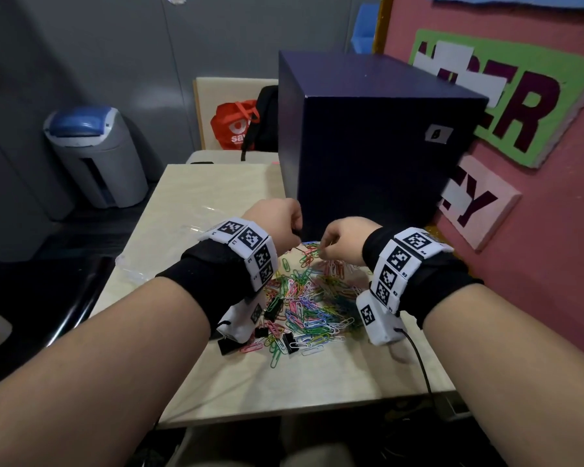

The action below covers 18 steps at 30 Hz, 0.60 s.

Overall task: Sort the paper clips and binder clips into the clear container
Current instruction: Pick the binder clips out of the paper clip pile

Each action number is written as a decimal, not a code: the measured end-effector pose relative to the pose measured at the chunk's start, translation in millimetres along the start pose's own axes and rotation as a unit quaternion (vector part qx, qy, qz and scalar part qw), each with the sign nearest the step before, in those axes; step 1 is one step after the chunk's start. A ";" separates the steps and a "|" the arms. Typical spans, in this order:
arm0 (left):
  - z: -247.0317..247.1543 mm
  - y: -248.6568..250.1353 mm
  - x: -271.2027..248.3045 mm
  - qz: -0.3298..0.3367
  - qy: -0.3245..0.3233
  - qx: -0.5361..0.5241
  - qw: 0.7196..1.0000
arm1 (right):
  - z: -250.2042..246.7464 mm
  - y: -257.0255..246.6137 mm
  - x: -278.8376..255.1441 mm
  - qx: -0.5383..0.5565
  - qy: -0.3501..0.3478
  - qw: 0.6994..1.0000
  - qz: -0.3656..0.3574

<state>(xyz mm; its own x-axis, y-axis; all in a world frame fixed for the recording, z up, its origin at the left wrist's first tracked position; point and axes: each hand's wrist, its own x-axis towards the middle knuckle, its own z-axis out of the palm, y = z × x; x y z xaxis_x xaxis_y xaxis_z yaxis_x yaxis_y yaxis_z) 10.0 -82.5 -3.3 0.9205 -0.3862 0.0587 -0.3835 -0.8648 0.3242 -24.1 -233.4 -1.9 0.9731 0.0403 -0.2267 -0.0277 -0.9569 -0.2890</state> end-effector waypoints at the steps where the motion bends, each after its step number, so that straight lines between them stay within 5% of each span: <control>1: 0.6 1.1 0.2 0.005 0.005 -0.014 1.000 | -0.3 1.9 0.6 0.012 0.014 1.000 -0.004; 9: 7.3 12.9 4.3 0.013 0.011 -0.068 0.998 | -2.0 8.0 0.9 0.066 0.028 0.997 0.009; 15: 8.4 13.6 -0.8 0.012 -0.067 0.022 0.997 | -8.1 34.7 17.0 -0.038 0.085 0.975 0.203; 18: 12.2 17.0 -5.2 0.024 -0.136 0.083 0.987 | 1.5 49.8 27.0 -0.089 0.047 0.952 0.290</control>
<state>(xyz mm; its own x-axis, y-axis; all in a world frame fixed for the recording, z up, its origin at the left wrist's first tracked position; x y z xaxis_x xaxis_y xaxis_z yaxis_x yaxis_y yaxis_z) -2.2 -99.1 -9.6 0.8559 -0.4802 -0.1922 -0.4538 -0.8754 0.1663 0.4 -279.5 -23.8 0.8222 -0.5276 -0.2135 -0.5355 -0.8442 0.0237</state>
